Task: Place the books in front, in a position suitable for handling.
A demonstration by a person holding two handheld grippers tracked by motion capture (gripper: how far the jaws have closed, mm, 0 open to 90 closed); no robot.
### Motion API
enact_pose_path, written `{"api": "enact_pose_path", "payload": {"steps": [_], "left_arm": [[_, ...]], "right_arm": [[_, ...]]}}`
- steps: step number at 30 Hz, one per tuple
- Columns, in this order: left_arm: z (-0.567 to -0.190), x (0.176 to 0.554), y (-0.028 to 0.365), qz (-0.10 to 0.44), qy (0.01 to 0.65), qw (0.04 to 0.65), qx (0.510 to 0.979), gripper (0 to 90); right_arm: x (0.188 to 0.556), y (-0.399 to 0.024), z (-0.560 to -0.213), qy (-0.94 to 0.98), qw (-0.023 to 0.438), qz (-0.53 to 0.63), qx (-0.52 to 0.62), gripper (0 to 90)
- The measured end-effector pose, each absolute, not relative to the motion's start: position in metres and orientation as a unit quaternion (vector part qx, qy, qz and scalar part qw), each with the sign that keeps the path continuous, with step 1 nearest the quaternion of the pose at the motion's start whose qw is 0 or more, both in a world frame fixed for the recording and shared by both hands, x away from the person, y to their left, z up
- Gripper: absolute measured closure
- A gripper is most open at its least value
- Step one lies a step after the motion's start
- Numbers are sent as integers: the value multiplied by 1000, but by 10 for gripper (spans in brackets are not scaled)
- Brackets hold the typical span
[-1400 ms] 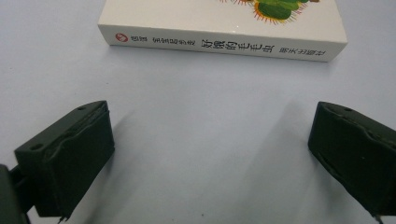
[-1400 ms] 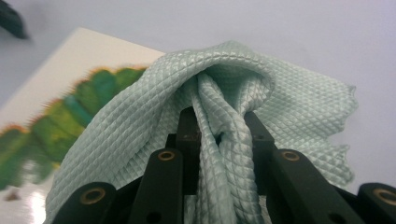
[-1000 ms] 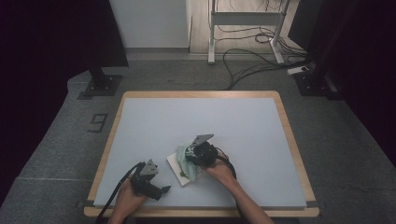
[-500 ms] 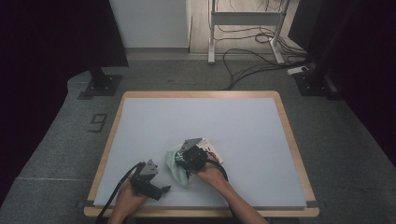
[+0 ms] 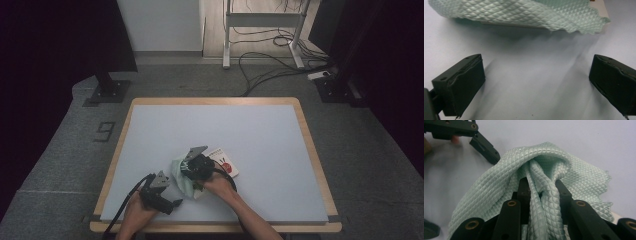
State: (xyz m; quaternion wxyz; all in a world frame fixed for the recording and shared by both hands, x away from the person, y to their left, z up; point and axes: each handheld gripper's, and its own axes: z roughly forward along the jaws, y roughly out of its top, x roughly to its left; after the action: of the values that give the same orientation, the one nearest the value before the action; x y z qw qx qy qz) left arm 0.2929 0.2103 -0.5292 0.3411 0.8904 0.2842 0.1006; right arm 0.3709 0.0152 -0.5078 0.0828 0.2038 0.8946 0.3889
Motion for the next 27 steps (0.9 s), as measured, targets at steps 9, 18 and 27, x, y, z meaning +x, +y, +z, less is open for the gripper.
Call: {"api": "enact_pose_path", "payload": {"steps": [9, 18, 27], "left_arm": [[-529, 293, 210, 101, 284, 341, 890, 0], [-529, 293, 210, 101, 284, 341, 890, 0], [-529, 293, 210, 101, 284, 340, 891, 0]], "right_arm": [[379, 18, -507, 894, 84, 385, 213, 706], [390, 6, -508, 888, 92, 384, 234, 706], [406, -20, -510, 877, 99, 384, 271, 706]]}}
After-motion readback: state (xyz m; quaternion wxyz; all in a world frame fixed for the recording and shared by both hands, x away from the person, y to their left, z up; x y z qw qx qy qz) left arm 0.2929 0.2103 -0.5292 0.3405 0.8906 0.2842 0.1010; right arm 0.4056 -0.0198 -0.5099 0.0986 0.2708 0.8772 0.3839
